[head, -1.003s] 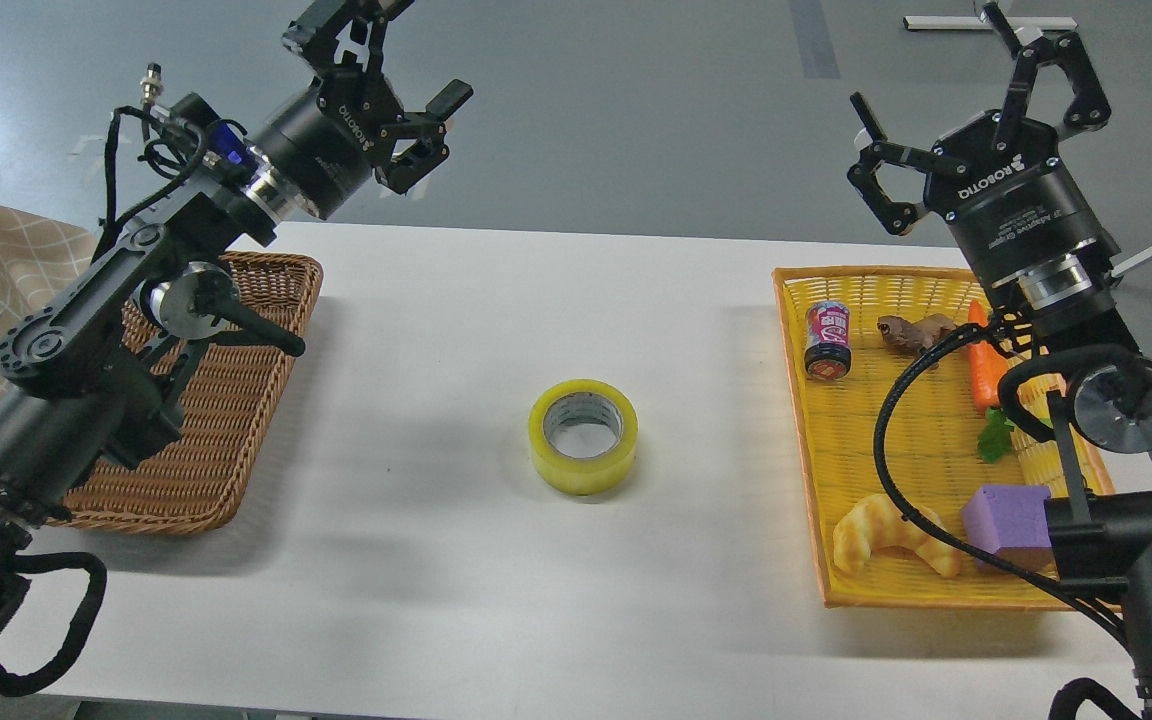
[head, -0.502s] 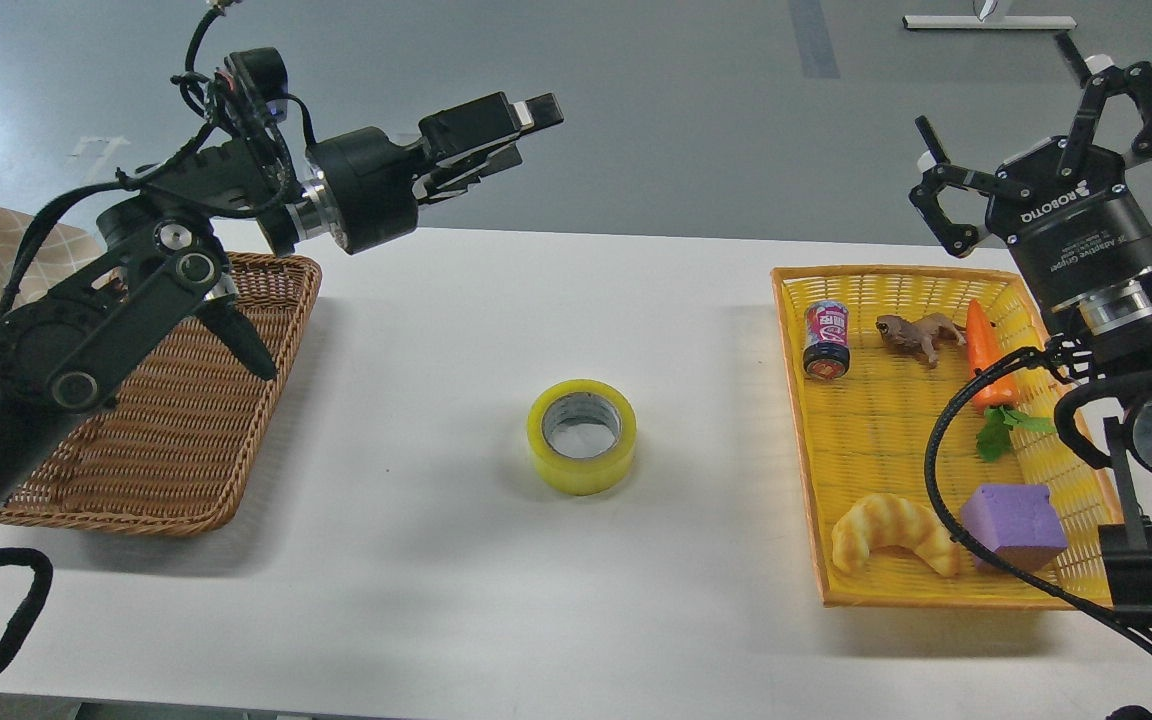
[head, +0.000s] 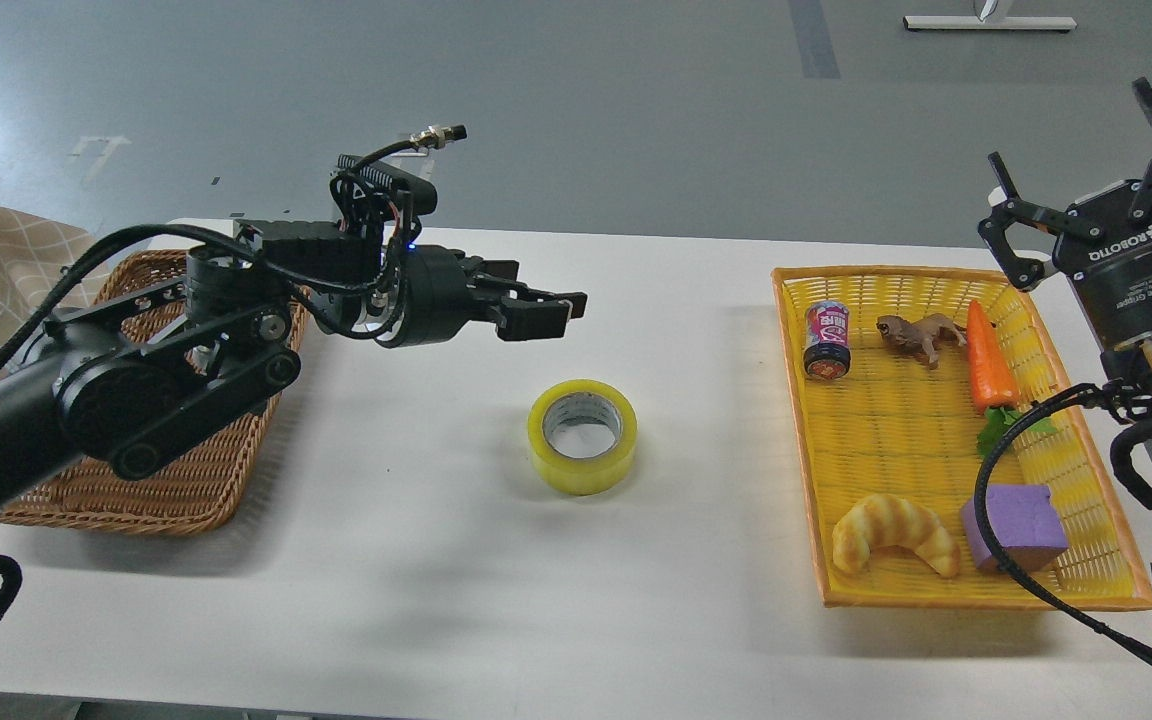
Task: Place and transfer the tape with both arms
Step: 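Swing the left gripper from the basket toward the tape roll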
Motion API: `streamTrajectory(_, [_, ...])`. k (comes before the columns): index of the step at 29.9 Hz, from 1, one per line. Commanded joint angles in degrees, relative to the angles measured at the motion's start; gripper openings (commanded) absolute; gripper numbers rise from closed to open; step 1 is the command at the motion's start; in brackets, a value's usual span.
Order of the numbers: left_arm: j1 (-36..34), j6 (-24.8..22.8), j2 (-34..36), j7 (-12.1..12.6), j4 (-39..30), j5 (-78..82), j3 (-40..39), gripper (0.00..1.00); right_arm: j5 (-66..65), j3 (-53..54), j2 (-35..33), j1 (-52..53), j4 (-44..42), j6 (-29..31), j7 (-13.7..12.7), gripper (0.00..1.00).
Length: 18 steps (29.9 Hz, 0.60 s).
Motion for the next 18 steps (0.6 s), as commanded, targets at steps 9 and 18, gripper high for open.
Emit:
streamTrajectory(9, [-1.4, 0.0, -5.5, 15.9, 0.0, 1.6, 1.9, 0.98, 0.0, 0.7, 0.1, -1.3, -0.4, 0.0, 0.2, 1.0])
streamTrajectory(18, [-1.3, 0.0, -10.5, 21.8, 0.0, 1.5, 5.9, 0.98, 0.1, 0.7, 0.1, -1.3, -0.5, 0.0, 0.3, 1.0])
